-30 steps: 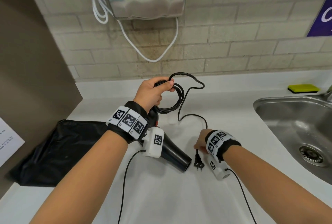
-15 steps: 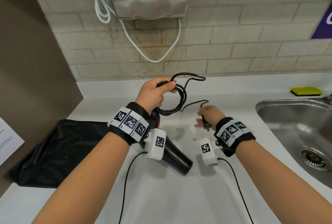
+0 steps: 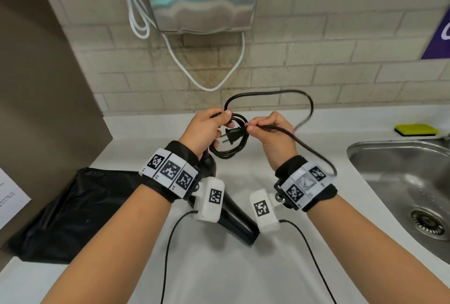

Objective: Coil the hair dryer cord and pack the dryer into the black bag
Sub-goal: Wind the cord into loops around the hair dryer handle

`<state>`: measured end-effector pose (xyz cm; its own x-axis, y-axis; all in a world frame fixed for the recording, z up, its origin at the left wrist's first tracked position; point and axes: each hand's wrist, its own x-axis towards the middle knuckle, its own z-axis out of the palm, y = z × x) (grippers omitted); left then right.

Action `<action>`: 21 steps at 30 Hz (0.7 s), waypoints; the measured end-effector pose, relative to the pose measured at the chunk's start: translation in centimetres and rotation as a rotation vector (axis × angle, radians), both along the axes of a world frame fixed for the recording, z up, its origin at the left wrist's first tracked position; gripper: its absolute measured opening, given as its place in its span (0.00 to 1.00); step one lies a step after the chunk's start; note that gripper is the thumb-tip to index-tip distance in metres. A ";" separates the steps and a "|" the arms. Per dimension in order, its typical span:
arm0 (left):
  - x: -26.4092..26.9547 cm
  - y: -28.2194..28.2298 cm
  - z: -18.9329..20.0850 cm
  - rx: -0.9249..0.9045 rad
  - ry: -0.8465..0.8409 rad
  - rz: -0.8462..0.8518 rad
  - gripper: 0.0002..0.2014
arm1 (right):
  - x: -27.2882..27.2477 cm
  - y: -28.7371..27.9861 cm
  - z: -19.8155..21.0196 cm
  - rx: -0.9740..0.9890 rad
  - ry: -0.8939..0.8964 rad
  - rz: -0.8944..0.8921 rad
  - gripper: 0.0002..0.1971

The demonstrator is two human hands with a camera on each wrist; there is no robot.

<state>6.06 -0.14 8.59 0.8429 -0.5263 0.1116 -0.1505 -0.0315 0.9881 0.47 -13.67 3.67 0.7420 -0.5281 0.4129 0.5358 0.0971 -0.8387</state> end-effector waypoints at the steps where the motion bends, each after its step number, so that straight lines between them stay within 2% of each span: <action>1: -0.2 -0.1 0.0 -0.026 0.030 0.005 0.08 | 0.3 0.4 -0.1 -0.068 0.002 -0.048 0.20; 4: -0.4 -0.3 0.0 -0.090 0.086 -0.015 0.08 | 1.2 1.2 -0.7 -0.405 0.069 -0.271 0.22; 6: -0.3 -0.1 0.0 -0.099 0.099 -0.038 0.07 | 1.7 1.6 -1.1 -0.561 0.077 -0.321 0.23; 8: -0.3 0.1 -0.2 -0.081 0.084 -0.052 0.07 | 2.3 2.0 -1.5 -0.599 0.093 -0.247 0.23; 10: -0.4 0.1 -0.3 -0.065 0.061 -0.043 0.06 | 2.6 2.1 -1.5 -0.545 0.124 -0.132 0.22; 13: -0.5 0.1 -0.5 -0.085 0.049 -0.005 0.07 | 2.2 1.6 -1.7 -0.609 0.184 -0.082 0.13; 16: -0.7 -0.1 -0.6 -0.125 0.055 0.030 0.07 | 0.9 0.4 -2.4 -0.693 0.341 -0.018 0.09; 18: -0.7 -0.5 -0.7 -0.127 0.045 0.068 0.06 | 0.1 -0.3 -3.0 -0.790 0.492 0.042 0.02; 21: -0.5 -0.8 -0.9 -0.163 0.062 0.105 0.05 | -0.1 -1.8 -4.5 -0.931 0.561 0.008 0.14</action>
<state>5.56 -0.96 7.70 0.9001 -0.4147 0.1339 -0.0931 0.1170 0.9888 0.33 -15.48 -0.85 0.9517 -0.1777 0.2502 0.0556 -0.7021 -0.7099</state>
